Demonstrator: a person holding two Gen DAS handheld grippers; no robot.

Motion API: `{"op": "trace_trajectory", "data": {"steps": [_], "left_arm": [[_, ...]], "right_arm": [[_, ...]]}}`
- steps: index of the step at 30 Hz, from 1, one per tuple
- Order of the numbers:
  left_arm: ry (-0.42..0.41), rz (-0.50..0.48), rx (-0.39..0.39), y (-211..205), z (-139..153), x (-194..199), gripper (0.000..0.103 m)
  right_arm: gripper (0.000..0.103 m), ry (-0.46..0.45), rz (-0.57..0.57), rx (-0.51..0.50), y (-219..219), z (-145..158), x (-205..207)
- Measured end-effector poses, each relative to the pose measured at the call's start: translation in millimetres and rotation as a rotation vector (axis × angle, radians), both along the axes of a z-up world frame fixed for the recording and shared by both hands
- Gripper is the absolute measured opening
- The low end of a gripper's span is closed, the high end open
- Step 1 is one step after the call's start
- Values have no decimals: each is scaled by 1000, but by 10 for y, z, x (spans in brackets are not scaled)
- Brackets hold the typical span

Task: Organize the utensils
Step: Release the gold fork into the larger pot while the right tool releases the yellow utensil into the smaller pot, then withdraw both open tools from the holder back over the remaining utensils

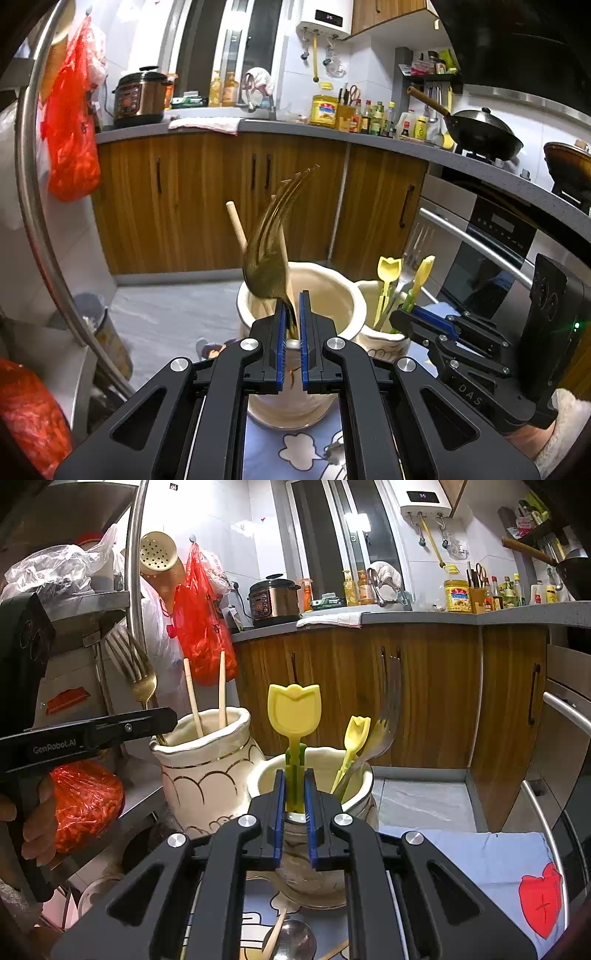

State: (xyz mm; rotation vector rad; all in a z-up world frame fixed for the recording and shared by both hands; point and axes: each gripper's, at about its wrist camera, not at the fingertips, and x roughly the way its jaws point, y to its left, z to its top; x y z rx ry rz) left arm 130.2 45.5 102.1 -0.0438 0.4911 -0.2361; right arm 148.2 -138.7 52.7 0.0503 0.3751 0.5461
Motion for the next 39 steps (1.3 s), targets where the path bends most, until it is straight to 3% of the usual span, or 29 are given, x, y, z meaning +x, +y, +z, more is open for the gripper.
{"op": "trace_trajectory", "data": {"steps": [7, 11, 14, 16, 18, 21, 24, 27, 39], "left_arm": [[-6, 14, -2, 18, -2, -15, 13], [-13, 12, 5, 5, 12, -28, 16], [-18, 14, 6, 14, 28, -40, 21], [-14, 19, 9, 14, 33, -38, 26], [-6, 23, 15, 5, 40, -42, 42], [1, 22, 22, -8, 70, -103, 58], [0, 16, 28, -20, 92, -227, 68], [4, 23, 33, -19, 107, -327, 72], [41, 87, 28, 7, 204, -821, 85]], "right_arm": [[12, 5, 7, 8, -12, -5, 0], [24, -2, 12, 8, -7, 1, -19], [26, -2, 13, 8, -10, 2, -23], [33, 1, 14, 13, -13, 5, -22], [48, 5, 10, 23, -31, 23, -24], [57, 35, -5, 41, -69, 76, -29], [68, 70, -17, 51, -135, 141, -102], [76, 89, -29, 49, -188, 199, -211], [87, 178, -90, 55, -342, 345, -693]]}}
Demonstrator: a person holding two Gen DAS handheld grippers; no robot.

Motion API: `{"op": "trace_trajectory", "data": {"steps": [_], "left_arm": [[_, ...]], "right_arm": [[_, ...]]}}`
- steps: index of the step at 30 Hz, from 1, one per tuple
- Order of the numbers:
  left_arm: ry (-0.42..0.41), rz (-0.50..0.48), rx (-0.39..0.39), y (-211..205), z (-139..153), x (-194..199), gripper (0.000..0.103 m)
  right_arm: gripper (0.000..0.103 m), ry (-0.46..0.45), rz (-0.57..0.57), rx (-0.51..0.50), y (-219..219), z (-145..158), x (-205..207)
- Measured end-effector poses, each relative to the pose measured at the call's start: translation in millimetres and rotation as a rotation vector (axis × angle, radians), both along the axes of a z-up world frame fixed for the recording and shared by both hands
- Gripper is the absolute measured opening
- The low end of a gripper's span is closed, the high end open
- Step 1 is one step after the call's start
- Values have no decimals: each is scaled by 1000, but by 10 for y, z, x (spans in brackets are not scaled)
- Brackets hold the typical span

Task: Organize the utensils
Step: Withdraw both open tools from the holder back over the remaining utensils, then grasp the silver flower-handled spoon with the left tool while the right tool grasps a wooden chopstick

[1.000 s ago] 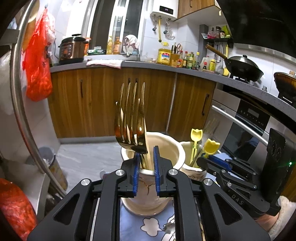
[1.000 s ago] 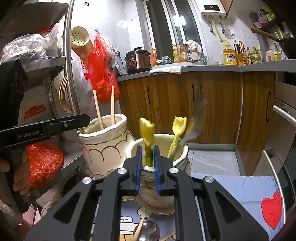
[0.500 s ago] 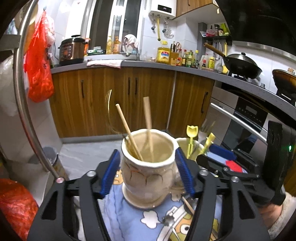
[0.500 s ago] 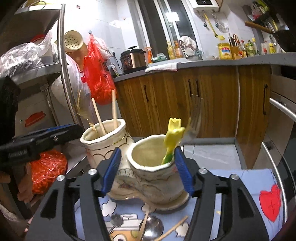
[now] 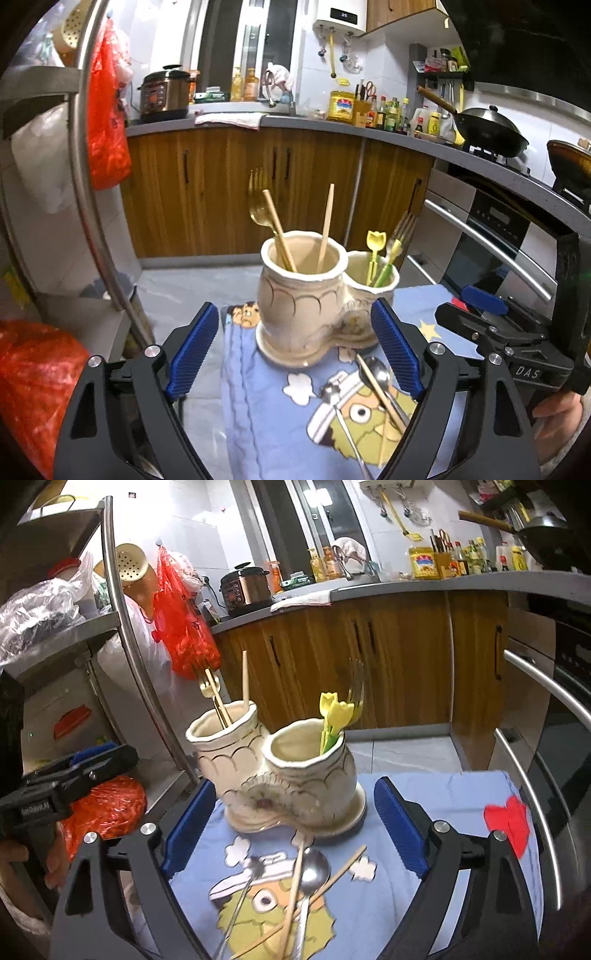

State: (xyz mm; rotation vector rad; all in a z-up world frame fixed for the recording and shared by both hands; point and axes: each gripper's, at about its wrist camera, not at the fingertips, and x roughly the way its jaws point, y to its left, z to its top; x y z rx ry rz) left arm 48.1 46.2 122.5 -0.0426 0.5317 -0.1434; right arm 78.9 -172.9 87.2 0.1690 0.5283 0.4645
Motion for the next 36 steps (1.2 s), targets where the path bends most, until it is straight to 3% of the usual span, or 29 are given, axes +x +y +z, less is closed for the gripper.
{"op": "trace_trajectory", "data": {"steps": [10, 14, 20, 24, 28, 32, 36], "left_arm": [[48, 25, -9, -235, -281, -244, 93], [78, 62, 43, -317, -582, -178, 95], [109, 101, 101, -333, -972, -63, 95], [191, 35, 126, -399, -1192, 35, 95], [248, -9, 148, -474, -1308, 96, 95], [296, -37, 135, -499, -1383, 131, 91], [306, -42, 155, -548, -1416, 144, 78]], "right_arm": [[98, 51, -83, 39, -162, -198, -317], [98, 107, -114, -21, -198, -451, -267], [97, 120, -132, -144, -182, -714, -198], [97, 136, -132, -191, -199, -838, -143], [97, 179, -134, -159, -276, -891, -55], [97, 211, -144, -111, -365, -922, 15], [97, 233, -137, -78, -401, -953, 72]]}}
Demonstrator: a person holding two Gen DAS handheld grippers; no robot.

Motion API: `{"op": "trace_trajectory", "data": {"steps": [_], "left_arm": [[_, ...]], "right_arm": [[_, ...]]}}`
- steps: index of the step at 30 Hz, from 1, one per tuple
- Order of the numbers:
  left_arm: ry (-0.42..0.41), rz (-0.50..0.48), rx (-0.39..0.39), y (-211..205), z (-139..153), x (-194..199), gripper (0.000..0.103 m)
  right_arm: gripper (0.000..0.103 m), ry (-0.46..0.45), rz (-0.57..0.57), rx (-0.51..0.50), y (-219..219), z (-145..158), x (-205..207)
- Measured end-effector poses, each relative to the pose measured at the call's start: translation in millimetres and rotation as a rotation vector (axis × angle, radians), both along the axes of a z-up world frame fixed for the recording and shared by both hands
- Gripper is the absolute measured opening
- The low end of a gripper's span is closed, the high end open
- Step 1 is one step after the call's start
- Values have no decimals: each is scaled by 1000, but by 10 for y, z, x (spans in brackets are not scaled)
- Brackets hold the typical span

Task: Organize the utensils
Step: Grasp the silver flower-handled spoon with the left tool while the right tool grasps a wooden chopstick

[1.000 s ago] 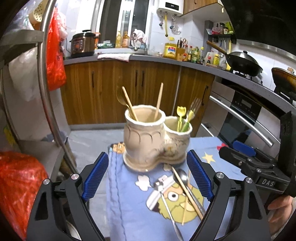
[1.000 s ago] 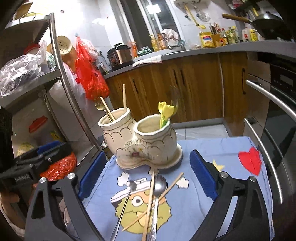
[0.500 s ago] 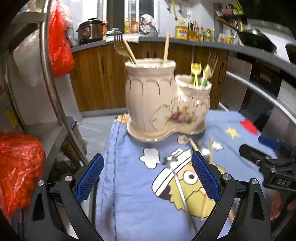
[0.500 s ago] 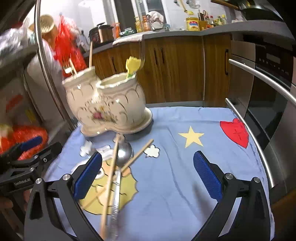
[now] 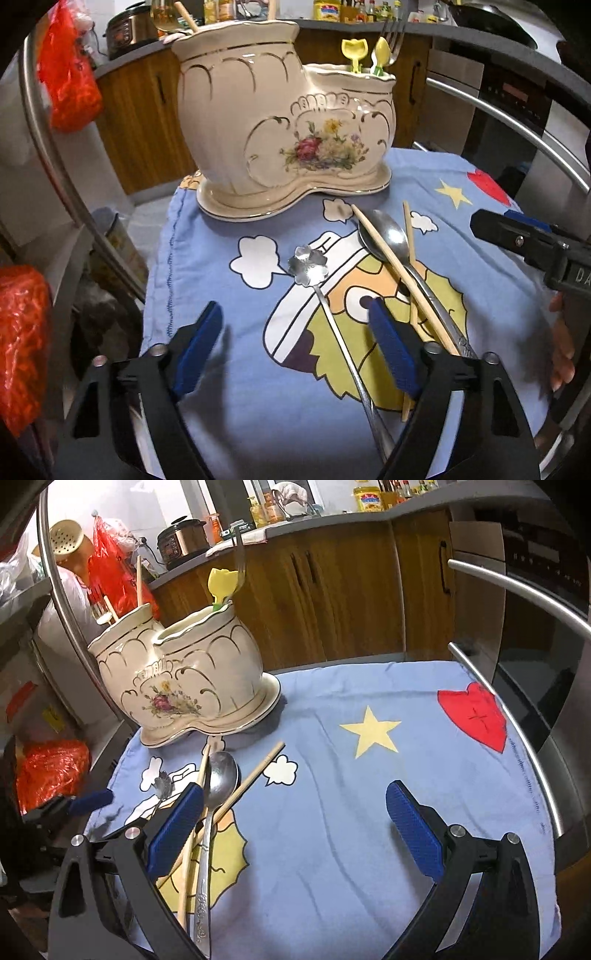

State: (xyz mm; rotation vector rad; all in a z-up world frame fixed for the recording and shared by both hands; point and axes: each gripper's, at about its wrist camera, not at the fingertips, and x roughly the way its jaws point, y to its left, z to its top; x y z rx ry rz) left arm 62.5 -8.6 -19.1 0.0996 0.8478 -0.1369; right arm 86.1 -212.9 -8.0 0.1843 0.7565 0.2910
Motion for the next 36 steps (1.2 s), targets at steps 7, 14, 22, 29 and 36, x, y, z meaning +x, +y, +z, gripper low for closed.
{"op": "trace_trajectory", "data": {"steps": [7, 14, 22, 29, 36], "left_arm": [[10, -2, 9, -124, -21, 39, 57], [28, -17, 40, -227, -87, 71, 35], [19, -24, 67, -253, -96, 111, 7], [3, -27, 41, -160, -55, 76, 4], [-77, -8, -50, 113, 180, -49, 4]], "right_arm": [[97, -3, 21, -6, 67, 0, 36], [97, 2, 28, -2, 111, -11, 12], [97, -18, 33, -21, 149, 5, -51], [97, -29, 43, -28, 170, 21, -91], [91, -45, 102, -64, 253, 52, -136]]}}
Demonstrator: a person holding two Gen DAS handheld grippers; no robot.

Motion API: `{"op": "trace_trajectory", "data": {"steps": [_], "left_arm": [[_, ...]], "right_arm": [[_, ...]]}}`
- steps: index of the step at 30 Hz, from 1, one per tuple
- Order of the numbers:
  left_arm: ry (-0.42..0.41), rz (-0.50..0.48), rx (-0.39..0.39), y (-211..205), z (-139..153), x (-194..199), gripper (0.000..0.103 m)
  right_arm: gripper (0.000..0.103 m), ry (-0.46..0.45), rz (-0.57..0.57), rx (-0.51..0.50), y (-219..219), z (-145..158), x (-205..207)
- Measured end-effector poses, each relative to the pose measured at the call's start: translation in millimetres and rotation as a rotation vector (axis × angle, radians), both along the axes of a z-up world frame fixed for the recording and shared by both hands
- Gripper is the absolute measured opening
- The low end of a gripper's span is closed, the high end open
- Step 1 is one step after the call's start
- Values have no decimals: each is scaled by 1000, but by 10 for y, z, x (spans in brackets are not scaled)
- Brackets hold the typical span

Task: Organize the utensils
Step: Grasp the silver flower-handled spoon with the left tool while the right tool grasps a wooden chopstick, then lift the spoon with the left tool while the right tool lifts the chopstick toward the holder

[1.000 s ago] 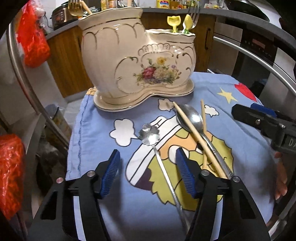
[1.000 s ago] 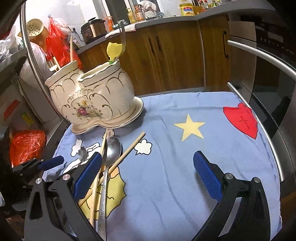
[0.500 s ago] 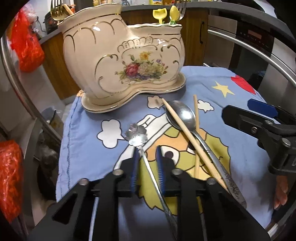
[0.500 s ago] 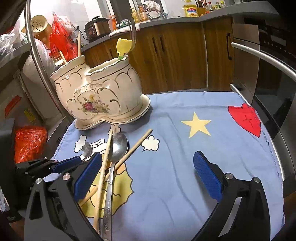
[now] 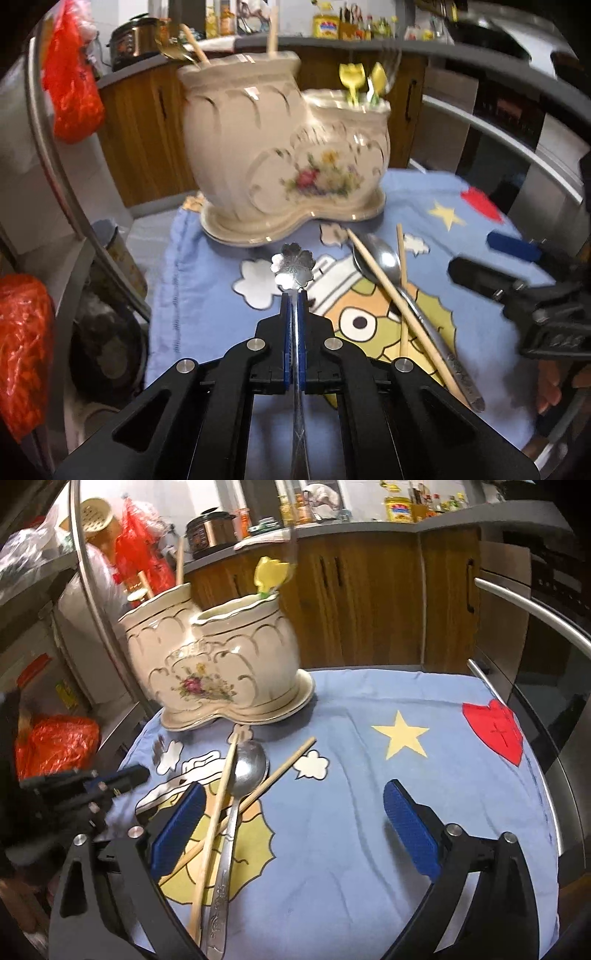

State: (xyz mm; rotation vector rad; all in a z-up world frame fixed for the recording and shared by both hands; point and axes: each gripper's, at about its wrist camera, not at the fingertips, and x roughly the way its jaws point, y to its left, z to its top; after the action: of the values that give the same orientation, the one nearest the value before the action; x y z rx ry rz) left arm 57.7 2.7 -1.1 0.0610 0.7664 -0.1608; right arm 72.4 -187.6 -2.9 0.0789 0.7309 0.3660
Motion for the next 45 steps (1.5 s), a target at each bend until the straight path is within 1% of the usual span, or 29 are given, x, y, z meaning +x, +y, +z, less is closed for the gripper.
{"op": "trace_trajectory", "data": {"steps": [1, 3, 4, 6, 7, 9, 10, 12, 15, 18, 20, 21, 24, 30, 35, 39, 42, 45], "left_arm": [[-12, 0, -15, 46, 33, -19, 4], [-20, 3, -30, 99, 69, -33, 4], [-23, 4, -39, 123, 87, -30, 3], [-26, 13, -55, 189, 113, -35, 3], [-29, 13, -64, 210, 126, -42, 3], [-29, 11, -74, 228, 136, -44, 3], [-28, 7, -77, 227, 138, -44, 3], [-25, 1, -74, 215, 123, -47, 3], [-22, -12, -77, 203, 120, -49, 3], [-20, -19, -81, 205, 112, -48, 3], [-17, -23, -86, 201, 111, -45, 4], [-18, -24, -86, 194, 110, -46, 4], [-16, -31, -87, 180, 107, -45, 4], [-10, -33, -90, 174, 104, -45, 4], [-22, -32, -102, 195, 137, -67, 4], [-45, -39, -123, 214, 215, -120, 4], [-59, -44, -130, 212, 254, -154, 4], [-65, -50, -157, 225, 311, -188, 3]], "right_arm": [[89, 2, 12, -5, 27, 1, -3], [77, 4, 49, -25, 107, -7, -17], [74, 3, 63, -35, 138, -10, -24], [59, 1, 97, -56, 230, -18, -36], [56, 2, 109, -62, 261, -29, -40], [44, 7, 144, -68, 347, -37, -39], [41, 7, 156, -72, 377, -37, -38], [31, 2, 180, -89, 460, -34, -34], [23, 6, 199, -126, 569, -67, -12], [19, 46, 209, -135, 622, -103, 48], [19, 70, 214, -142, 664, -143, 78], [18, 71, 214, -142, 669, -149, 84], [12, 101, 214, -174, 721, -197, 128], [6, 100, 207, -186, 725, -207, 128], [6, 89, 214, -127, 692, -141, 88], [6, 65, 214, -57, 614, -29, 38], [6, 48, 211, 15, 510, 61, 15], [6, 27, 210, 61, 407, 150, -14]]}}
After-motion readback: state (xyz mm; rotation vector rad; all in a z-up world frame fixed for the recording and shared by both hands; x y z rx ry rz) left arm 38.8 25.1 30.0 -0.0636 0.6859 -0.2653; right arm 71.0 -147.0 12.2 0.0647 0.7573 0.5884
